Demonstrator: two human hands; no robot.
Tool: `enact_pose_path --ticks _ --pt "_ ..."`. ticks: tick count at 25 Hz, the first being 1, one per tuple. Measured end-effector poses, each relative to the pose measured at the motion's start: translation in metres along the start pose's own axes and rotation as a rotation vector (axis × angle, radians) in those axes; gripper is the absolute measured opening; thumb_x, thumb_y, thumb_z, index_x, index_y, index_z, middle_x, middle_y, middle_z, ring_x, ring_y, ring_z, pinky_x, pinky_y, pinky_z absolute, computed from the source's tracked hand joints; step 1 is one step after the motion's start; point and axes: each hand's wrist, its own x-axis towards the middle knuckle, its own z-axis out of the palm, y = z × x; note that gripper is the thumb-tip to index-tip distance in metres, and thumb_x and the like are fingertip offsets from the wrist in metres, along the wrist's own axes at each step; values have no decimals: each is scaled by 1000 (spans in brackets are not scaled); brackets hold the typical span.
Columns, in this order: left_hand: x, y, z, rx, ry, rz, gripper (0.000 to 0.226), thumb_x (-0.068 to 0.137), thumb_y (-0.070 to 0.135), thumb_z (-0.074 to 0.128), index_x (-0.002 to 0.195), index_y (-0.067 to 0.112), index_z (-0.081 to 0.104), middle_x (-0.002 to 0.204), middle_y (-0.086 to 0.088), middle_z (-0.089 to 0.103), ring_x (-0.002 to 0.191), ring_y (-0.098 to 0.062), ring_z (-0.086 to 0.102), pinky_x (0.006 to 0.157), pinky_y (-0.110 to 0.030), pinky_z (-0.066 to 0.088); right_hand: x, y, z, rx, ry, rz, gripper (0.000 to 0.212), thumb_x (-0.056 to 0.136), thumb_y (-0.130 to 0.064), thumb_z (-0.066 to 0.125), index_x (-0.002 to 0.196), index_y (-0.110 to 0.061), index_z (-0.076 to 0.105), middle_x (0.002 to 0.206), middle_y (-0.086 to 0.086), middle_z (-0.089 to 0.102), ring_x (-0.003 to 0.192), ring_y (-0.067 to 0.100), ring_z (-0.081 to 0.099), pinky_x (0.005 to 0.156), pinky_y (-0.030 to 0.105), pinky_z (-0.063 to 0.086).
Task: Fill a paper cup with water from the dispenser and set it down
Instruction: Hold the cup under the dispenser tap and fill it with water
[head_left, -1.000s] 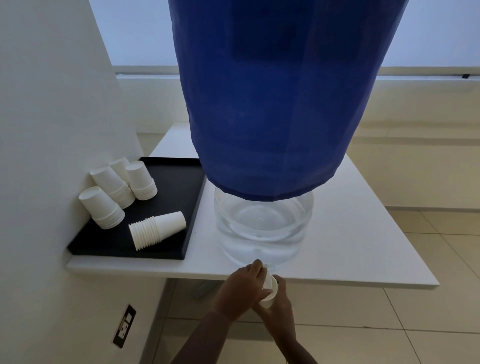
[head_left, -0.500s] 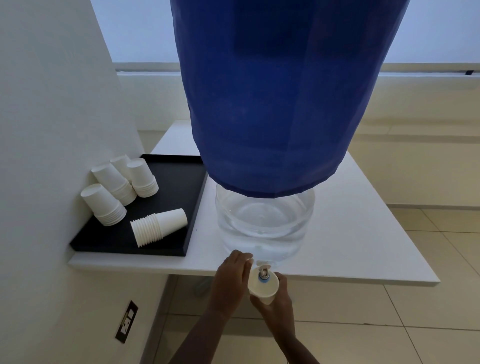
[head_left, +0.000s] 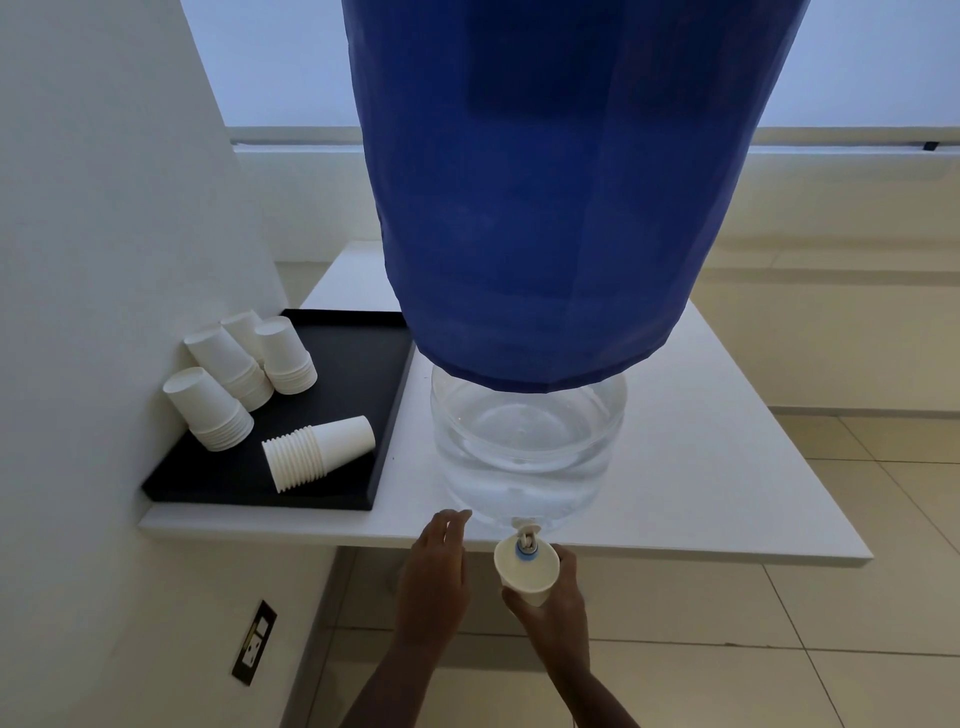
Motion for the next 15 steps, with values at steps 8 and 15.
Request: enact_pose_path --ticks 8,15 --pt "-9 0 5 140 59 -4 40 89 21 27 123 5 43 120 -25 59 111 -38 56 86 -43 49 0 -1 0 -11 10 -14 58 62 -9 80 99 -26 38 90 0 58 78 8 55 61 8 37" --pt "-16 -9 8 169 94 1 45 96 28 14 123 5 41 119 -27 59 111 -39 55 87 -45 48 0 2 1 -19 22 -29 59 61 -10 81 100 -25 39 91 2 59 83 18 57 62 10 39"
